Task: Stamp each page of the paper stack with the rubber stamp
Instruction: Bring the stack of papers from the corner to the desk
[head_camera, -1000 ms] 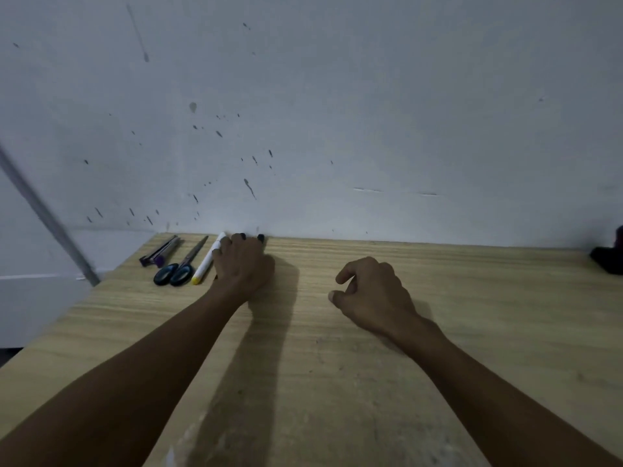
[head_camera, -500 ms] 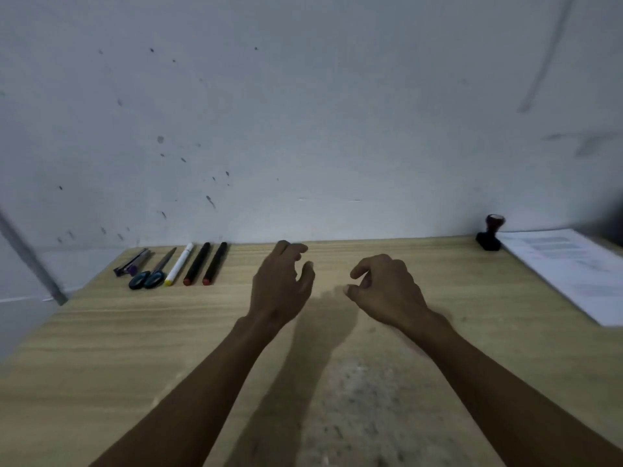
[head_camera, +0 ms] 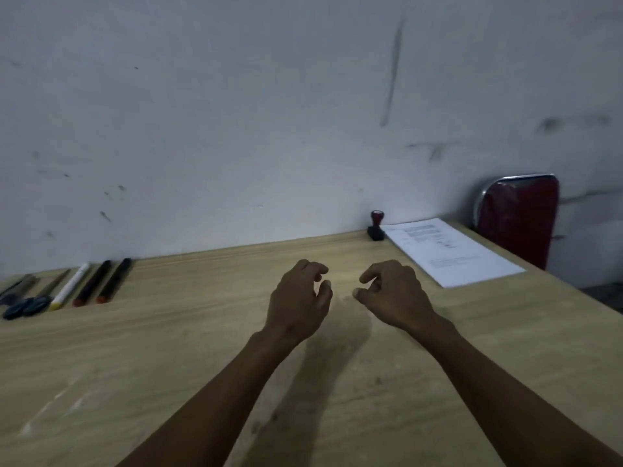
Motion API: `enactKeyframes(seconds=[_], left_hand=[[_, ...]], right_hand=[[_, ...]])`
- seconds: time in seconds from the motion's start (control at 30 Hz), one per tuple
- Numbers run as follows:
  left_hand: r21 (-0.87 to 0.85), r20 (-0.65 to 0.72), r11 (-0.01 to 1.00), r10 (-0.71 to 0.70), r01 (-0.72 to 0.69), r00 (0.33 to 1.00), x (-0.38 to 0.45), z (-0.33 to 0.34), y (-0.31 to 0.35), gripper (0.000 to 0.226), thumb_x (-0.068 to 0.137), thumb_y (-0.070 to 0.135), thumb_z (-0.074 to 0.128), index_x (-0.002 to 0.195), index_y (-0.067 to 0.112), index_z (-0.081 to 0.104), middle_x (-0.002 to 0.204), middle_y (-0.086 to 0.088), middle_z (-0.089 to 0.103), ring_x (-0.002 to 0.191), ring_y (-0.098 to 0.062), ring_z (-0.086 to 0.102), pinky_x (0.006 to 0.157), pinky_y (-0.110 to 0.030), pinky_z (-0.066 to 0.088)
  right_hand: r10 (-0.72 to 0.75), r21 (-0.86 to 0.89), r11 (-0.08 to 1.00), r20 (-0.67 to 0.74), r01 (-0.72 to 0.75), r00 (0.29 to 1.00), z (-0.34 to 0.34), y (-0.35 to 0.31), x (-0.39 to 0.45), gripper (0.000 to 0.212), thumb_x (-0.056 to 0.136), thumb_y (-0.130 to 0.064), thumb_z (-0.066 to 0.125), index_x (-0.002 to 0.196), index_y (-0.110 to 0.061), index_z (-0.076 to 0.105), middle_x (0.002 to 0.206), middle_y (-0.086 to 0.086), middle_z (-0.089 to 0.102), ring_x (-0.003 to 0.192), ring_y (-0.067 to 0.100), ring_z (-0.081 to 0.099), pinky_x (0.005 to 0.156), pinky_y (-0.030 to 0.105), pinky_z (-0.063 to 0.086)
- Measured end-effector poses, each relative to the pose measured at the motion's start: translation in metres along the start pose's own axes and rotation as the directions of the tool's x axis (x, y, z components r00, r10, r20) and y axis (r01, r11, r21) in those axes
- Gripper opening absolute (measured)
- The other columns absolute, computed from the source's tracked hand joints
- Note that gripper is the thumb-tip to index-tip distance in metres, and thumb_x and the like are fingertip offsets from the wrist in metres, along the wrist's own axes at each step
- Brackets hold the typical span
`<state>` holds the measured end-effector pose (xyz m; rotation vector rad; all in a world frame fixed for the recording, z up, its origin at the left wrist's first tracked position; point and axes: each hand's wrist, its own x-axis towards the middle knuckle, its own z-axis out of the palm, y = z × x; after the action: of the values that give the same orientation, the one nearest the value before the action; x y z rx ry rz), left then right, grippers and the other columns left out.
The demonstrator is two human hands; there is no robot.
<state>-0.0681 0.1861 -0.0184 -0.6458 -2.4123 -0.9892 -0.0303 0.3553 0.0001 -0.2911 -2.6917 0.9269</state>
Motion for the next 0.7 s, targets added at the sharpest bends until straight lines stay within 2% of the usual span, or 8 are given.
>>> enactKeyframes(seconds=[0.27, 0.4, 0.47, 0.53, 0.63, 0.67, 0.7], left_hand=[[-0.065, 0.205, 0.998, 0.006, 0.008, 0.979, 0.023, 0.072, 0.049, 0.025, 0.092, 0.024, 0.052, 0.113, 0.015, 0.061, 0.105, 0.001, 0.065, 0.086, -0.020, 0.061, 0.078, -0.042, 0.052], [-0.084, 0.327, 0.994, -0.031, 0.062, 0.944, 0.042, 0.109, 0.071, 0.031, 0.093, 0.019, 0.050, 0.121, 0.009, 0.059, 0.115, -0.007, 0.064, 0.099, -0.022, 0.061, 0.083, -0.037, 0.051], [-0.122, 0.396, 0.979, -0.102, 0.162, 0.913, 0.053, 0.125, 0.084, 0.034, 0.093, 0.016, 0.050, 0.126, 0.009, 0.056, 0.116, -0.009, 0.063, 0.097, -0.022, 0.061, 0.075, -0.030, 0.048], [-0.196, 0.466, 0.923, -0.210, 0.332, 0.859, 0.066, 0.139, 0.094, 0.038, 0.091, 0.014, 0.050, 0.129, 0.010, 0.051, 0.115, -0.011, 0.062, 0.094, -0.022, 0.060, 0.071, -0.028, 0.045], [-0.322, 0.541, 0.738, -0.371, 0.593, 0.755, 0.093, 0.166, 0.110, 0.048, 0.089, 0.012, 0.051, 0.136, 0.010, 0.042, 0.119, -0.012, 0.059, 0.103, -0.025, 0.059, 0.084, -0.032, 0.051], [-0.352, 0.554, 0.674, -0.409, 0.650, 0.725, 0.102, 0.173, 0.116, 0.047, 0.089, 0.010, 0.051, 0.135, 0.008, 0.042, 0.110, -0.007, 0.059, 0.095, -0.020, 0.059, 0.080, -0.031, 0.051], [-0.377, 0.564, 0.616, -0.440, 0.692, 0.699, 0.110, 0.178, 0.121, 0.043, 0.090, 0.008, 0.050, 0.132, 0.005, 0.044, 0.100, -0.003, 0.057, 0.080, -0.015, 0.055, 0.069, -0.026, 0.048]], right_hand=[[0.114, -0.036, 0.992, -0.073, -0.117, 0.991, -0.047, 0.074, 0.016, 0.031, 0.073, -0.039, 0.078, 0.099, -0.026, 0.068, 0.090, -0.004, 0.066, 0.087, 0.015, 0.065, 0.083, 0.038, 0.055], [0.171, -0.069, 0.982, -0.093, -0.178, 0.981, -0.063, 0.115, 0.034, 0.033, 0.076, -0.037, 0.076, 0.105, -0.024, 0.068, 0.102, -0.001, 0.065, 0.097, 0.019, 0.063, 0.085, 0.035, 0.052], [0.178, -0.089, 0.978, -0.100, -0.187, 0.979, -0.070, 0.134, 0.045, 0.033, 0.079, -0.032, 0.074, 0.109, -0.021, 0.067, 0.111, 0.000, 0.063, 0.105, 0.021, 0.060, 0.088, 0.035, 0.050], [0.171, -0.110, 0.977, -0.112, -0.184, 0.979, -0.075, 0.153, 0.057, 0.032, 0.082, -0.028, 0.071, 0.112, -0.018, 0.066, 0.118, 0.002, 0.062, 0.111, 0.022, 0.058, 0.092, 0.037, 0.049], [0.186, -0.161, 0.965, -0.124, -0.205, 0.975, -0.085, 0.181, 0.082, 0.032, 0.086, -0.023, 0.064, 0.117, -0.015, 0.064, 0.127, 0.008, 0.059, 0.119, 0.025, 0.053, 0.095, 0.039, 0.047], [0.205, -0.170, 0.959, -0.127, -0.225, 0.970, -0.088, 0.189, 0.090, 0.032, 0.087, -0.021, 0.062, 0.119, -0.014, 0.063, 0.129, 0.011, 0.056, 0.122, 0.028, 0.050, 0.096, 0.039, 0.046], [0.230, -0.179, 0.951, -0.130, -0.251, 0.965, -0.091, 0.195, 0.097, 0.033, 0.088, -0.018, 0.059, 0.121, -0.013, 0.061, 0.131, 0.013, 0.053, 0.123, 0.030, 0.047, 0.097, 0.040, 0.045]])
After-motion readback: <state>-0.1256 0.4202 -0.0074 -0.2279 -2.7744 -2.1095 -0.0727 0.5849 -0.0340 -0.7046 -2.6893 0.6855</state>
